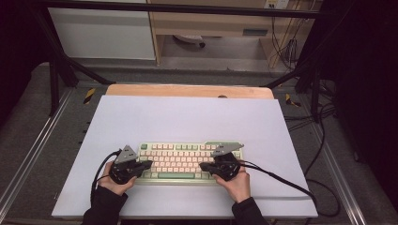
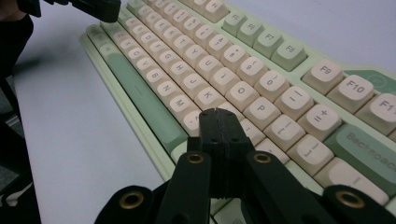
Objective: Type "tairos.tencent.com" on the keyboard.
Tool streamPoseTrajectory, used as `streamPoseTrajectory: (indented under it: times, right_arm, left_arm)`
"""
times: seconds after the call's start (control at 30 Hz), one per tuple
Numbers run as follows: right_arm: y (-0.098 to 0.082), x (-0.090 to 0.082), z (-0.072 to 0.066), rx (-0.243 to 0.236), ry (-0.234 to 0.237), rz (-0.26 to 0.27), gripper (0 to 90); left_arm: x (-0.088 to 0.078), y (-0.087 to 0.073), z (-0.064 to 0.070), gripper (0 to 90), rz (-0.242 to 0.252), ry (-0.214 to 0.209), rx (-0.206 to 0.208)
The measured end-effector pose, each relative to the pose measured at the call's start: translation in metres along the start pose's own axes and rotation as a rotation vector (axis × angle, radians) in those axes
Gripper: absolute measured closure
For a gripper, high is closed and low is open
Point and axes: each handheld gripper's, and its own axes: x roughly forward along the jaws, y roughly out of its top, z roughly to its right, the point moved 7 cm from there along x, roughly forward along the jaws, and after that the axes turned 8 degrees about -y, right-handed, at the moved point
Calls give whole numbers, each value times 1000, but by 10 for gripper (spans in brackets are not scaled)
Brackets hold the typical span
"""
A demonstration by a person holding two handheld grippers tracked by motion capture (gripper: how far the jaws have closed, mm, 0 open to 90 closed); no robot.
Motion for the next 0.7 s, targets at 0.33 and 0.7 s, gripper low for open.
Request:
streamPoseTrajectory:
  times: [0.33,0.7]
  right_arm:
    - [-4,11,-4,-4,3,-13,900]
    - [-7,14,-4,-13,3,-18,900]
  left_arm:
    - [-2,-1,-1,896,8,-4,-4]
    - [0,-2,-1,896,2,-6,-3]
